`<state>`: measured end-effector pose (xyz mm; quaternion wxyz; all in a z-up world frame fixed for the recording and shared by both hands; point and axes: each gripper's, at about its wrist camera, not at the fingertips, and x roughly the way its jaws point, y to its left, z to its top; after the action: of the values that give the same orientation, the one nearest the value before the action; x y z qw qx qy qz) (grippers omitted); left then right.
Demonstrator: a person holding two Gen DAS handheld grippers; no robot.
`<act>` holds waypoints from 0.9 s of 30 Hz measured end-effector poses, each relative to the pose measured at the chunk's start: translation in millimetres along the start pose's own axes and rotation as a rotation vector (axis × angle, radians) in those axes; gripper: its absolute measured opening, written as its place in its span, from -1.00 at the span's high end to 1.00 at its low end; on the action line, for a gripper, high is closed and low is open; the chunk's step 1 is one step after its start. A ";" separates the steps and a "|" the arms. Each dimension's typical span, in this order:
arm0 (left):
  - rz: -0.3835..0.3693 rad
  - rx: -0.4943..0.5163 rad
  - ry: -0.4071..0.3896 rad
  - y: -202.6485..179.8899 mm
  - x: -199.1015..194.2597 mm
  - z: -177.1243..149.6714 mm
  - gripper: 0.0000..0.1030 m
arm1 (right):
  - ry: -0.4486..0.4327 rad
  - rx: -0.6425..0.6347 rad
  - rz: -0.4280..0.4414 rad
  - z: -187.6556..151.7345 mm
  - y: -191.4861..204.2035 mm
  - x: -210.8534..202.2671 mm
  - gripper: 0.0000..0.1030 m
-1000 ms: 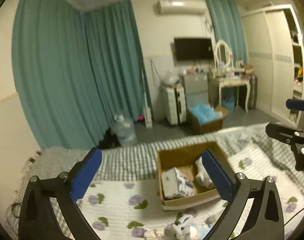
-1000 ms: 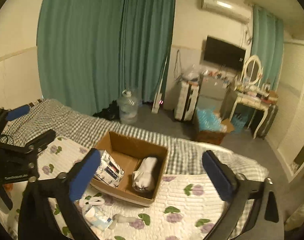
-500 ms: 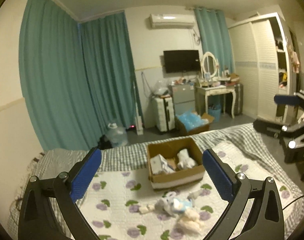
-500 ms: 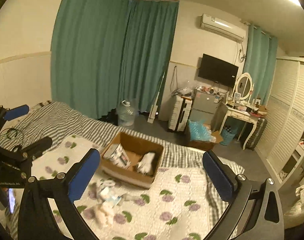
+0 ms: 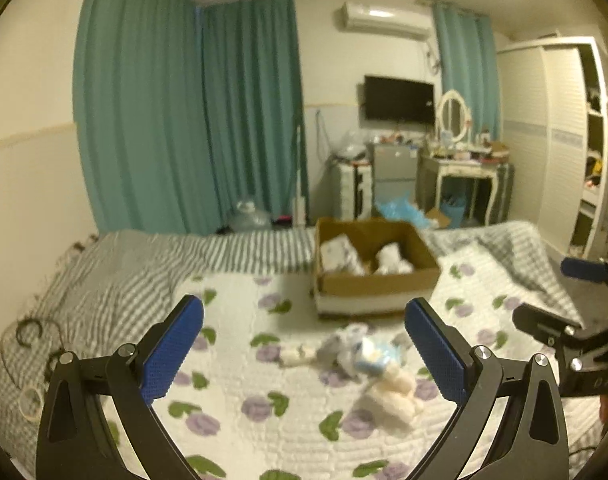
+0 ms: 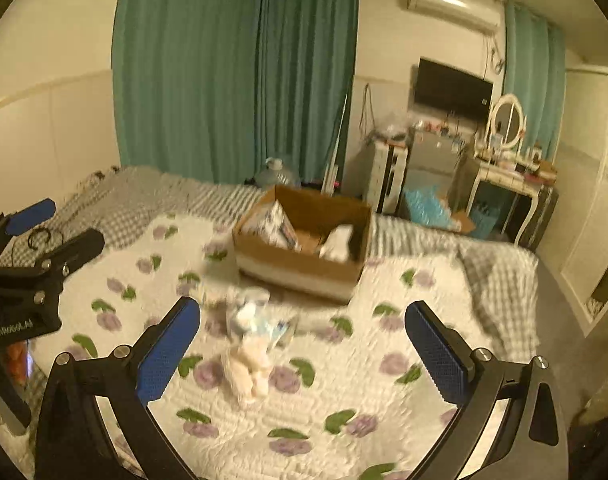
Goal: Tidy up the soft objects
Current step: 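Move both tools back toward the remaining items on the quilt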
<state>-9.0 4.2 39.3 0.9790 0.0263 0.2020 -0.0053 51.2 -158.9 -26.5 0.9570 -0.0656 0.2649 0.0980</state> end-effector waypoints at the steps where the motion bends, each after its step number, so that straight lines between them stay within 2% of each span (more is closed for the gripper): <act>1: 0.006 -0.004 0.018 1.4 7.7 -6.6 -0.99 | 0.010 0.002 0.003 -6.5 1.5 8.7 -1.00; 4: 0.018 -0.031 0.076 6.9 30.1 -26.0 -0.99 | 0.050 -0.014 0.022 -25.6 7.0 38.1 -1.00; 9: 0.041 -0.050 0.118 13.0 56.3 -53.7 -0.99 | 0.137 -0.033 0.089 -54.0 19.1 87.9 -1.00; 14: 0.020 -0.106 0.211 23.8 84.1 -78.7 -0.99 | 0.236 -0.062 0.113 -78.2 29.5 135.6 -1.00; 18: 0.048 -0.082 0.254 22.6 97.8 -93.2 -0.99 | 0.297 -0.085 0.142 -90.7 37.2 162.8 -0.94; 20: 0.054 -0.092 0.274 24.3 102.2 -98.3 -0.99 | 0.324 -0.091 0.162 -94.8 40.3 173.7 -0.78; 21: 0.059 -0.099 0.282 25.5 104.0 -100.2 -0.99 | 0.336 -0.092 0.172 -96.9 41.7 178.0 -0.63; 23: 0.065 -0.102 0.288 25.8 106.4 -103.5 -0.99 | 0.366 -0.095 0.194 -100.8 45.2 186.4 -0.22; 24: 0.064 -0.094 0.291 24.5 106.6 -104.4 -0.99 | 0.381 -0.101 0.201 -102.6 46.7 189.6 -0.10; 26: 0.067 -0.077 0.297 21.1 108.2 -105.3 -0.99 | 0.397 -0.117 0.203 -104.7 48.7 191.8 0.39; 27: 0.067 -0.072 0.300 19.4 108.0 -105.6 -0.99 | 0.398 -0.123 0.205 -104.8 48.9 190.6 0.46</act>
<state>48.9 29.3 -99.3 0.9377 -0.0015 0.3453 0.0385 148.8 -100.8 -218.5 0.8652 -0.1145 0.4472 0.1956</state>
